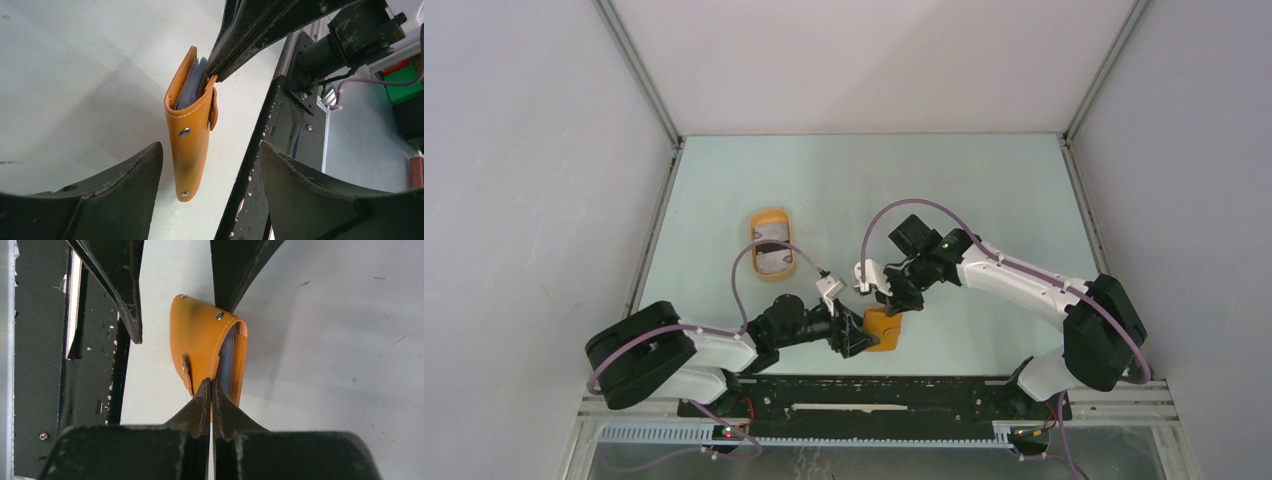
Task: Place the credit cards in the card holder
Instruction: Pick up the card holder from the center of the board, then open the card holder at the center of the board.
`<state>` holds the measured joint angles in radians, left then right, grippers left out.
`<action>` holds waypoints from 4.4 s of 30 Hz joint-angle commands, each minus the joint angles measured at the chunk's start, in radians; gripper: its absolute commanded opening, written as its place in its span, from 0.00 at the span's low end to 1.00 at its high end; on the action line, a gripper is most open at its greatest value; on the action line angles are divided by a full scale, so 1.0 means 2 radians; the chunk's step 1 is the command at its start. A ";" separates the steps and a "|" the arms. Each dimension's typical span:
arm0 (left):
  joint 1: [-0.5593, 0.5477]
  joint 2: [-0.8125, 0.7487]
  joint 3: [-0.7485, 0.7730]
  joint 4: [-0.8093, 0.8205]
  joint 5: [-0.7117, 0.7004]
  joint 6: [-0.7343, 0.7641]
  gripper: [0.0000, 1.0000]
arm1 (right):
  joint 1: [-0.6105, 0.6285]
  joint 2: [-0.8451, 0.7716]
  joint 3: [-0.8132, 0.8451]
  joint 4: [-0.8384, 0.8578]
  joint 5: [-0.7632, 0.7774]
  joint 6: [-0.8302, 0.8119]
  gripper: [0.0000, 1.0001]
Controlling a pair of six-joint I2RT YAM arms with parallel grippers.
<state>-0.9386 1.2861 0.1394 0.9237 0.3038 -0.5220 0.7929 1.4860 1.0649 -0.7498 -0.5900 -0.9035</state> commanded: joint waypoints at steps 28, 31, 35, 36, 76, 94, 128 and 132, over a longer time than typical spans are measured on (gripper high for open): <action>-0.002 0.084 0.033 0.103 -0.094 -0.249 0.00 | -0.024 -0.103 0.017 0.033 0.099 0.114 0.57; -0.003 0.072 0.033 0.084 -0.114 -0.242 0.00 | -0.068 -0.110 0.017 0.027 0.028 0.134 0.62; -0.011 0.021 0.038 0.012 -0.197 -0.233 0.00 | -0.080 -0.119 -0.006 0.058 -0.033 0.184 0.72; -0.015 0.006 0.046 -0.018 -0.220 -0.226 0.00 | -0.081 -0.114 -0.012 0.071 -0.032 0.202 0.73; -0.097 -0.054 0.178 -0.243 -0.430 -0.260 0.00 | -0.039 0.010 -0.013 0.196 0.154 0.435 0.31; -0.097 -0.104 0.129 -0.235 -0.448 -0.261 0.00 | -0.052 0.027 0.004 0.176 0.204 0.407 0.00; 0.026 0.016 0.056 -0.048 -0.201 -0.162 0.50 | -0.152 0.031 0.036 0.051 0.005 0.268 0.00; 0.029 -0.062 0.042 -0.136 -0.258 -0.129 0.56 | -0.157 0.027 0.039 0.036 -0.040 0.251 0.00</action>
<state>-0.8898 1.3048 0.2405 0.7769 -0.1028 -0.8726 0.4900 1.5566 1.0988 -0.6472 -0.5694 -0.3592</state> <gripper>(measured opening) 0.524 0.006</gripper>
